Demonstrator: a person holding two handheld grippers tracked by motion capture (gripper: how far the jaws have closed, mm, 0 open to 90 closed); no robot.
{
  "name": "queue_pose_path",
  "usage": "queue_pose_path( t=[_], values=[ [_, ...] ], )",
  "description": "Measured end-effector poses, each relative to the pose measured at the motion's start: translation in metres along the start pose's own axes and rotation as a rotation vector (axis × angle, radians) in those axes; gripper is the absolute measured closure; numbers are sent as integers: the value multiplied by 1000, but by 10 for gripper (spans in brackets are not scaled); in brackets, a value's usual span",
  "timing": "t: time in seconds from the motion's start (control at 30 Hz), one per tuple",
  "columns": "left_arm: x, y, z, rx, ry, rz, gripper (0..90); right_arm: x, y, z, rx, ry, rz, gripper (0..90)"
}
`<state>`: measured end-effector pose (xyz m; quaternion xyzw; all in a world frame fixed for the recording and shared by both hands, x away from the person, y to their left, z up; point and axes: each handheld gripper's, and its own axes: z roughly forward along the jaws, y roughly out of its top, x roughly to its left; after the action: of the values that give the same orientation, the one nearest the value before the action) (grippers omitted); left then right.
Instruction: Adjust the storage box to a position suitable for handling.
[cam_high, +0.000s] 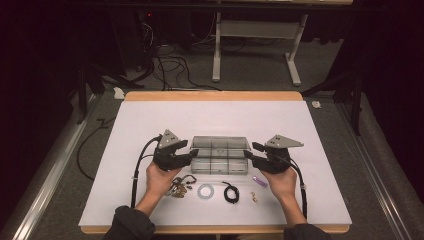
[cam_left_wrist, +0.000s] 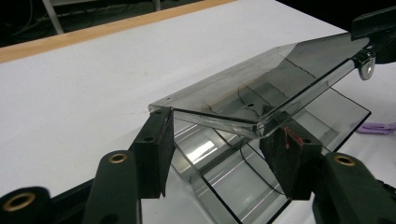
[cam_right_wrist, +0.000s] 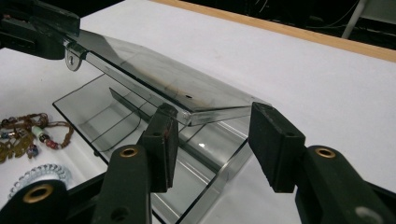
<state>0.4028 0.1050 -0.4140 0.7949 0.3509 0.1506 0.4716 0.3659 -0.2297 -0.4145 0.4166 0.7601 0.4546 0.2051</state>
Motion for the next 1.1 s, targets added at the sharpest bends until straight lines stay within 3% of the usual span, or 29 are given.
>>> queue_pose_path(
  t=[0.13, 0.23, 0.5, 0.57, 0.93, 1.1],
  values=[
    [1, 6, 4, -8, -1, 1, 458, -3, 6, 1, -2, 5, 8, 549],
    [6, 7, 7, -17, -34, -15, 464, -4, 10, 2, -8, 2, 6, 556],
    [14, 16, 8, -31, -16, 5, 481, -6, 22, 12, -2, -1, -1, 572],
    [17, 16, 12, -23, -32, -13, 489, -7, 24, 14, -3, -2, 2, 573],
    [19, 24, 20, -30, -44, -4, 539, -14, 29, 20, -6, -1, 16, 596],
    [24, 23, 26, -15, -44, -25, 564, -17, 30, 23, -6, -4, 23, 603]
  ],
)
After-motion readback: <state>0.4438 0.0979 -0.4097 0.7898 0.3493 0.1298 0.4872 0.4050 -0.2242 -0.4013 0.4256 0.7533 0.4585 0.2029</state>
